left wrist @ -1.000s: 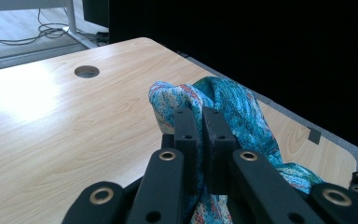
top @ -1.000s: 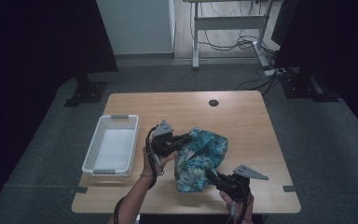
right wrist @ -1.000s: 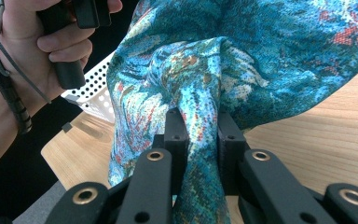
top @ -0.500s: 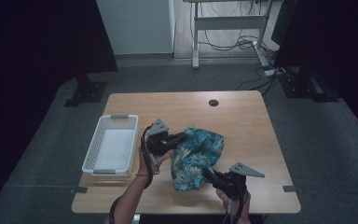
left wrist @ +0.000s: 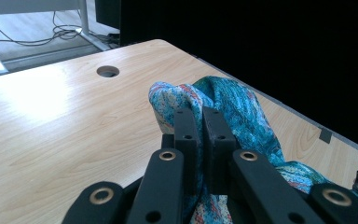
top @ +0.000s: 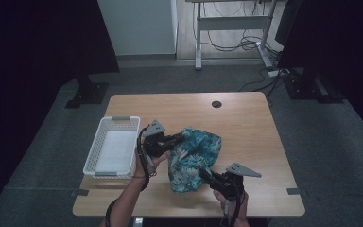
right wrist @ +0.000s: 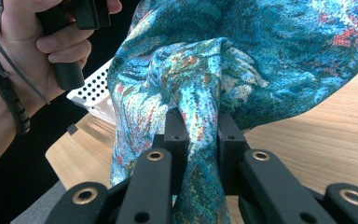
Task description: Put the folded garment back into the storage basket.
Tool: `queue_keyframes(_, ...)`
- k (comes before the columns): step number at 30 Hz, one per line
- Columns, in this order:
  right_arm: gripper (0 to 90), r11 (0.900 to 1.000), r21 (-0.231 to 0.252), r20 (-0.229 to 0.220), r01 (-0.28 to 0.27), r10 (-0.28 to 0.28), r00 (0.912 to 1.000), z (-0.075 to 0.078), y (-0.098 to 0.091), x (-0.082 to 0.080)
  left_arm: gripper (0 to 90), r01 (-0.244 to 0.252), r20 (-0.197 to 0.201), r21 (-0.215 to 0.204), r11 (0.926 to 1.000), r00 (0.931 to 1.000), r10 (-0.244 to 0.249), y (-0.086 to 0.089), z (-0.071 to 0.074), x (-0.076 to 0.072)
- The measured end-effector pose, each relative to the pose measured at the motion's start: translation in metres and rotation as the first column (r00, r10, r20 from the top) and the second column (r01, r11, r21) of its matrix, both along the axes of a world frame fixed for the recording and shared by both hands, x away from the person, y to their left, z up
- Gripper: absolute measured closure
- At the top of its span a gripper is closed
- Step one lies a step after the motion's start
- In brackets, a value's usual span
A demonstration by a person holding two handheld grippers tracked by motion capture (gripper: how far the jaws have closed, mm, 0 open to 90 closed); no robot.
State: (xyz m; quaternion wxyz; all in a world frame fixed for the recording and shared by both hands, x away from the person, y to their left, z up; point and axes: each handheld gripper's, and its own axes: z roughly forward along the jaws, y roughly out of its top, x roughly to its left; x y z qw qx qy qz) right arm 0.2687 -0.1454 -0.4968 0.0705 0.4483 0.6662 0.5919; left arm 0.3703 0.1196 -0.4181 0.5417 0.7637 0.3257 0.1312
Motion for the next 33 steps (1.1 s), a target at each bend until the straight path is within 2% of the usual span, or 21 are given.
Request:
queue_keyframes(23,78.0,0.9997,-0.004,-0.015,-0.025,0.025,0.9996,0.008,0.039,0.015,85.6,-0.023,0.004,0.008,0.9997,0.9997,0.023,0.038,0.007,0.009)
queue_keyframes(33,77.9,0.9994,-0.002,-0.01,-0.034,0.034,0.9994,0.015,0.05,0.021,85.6,-0.036,0.011,0.006,0.9993,0.9993,0.036,0.048,0.013,0.01)
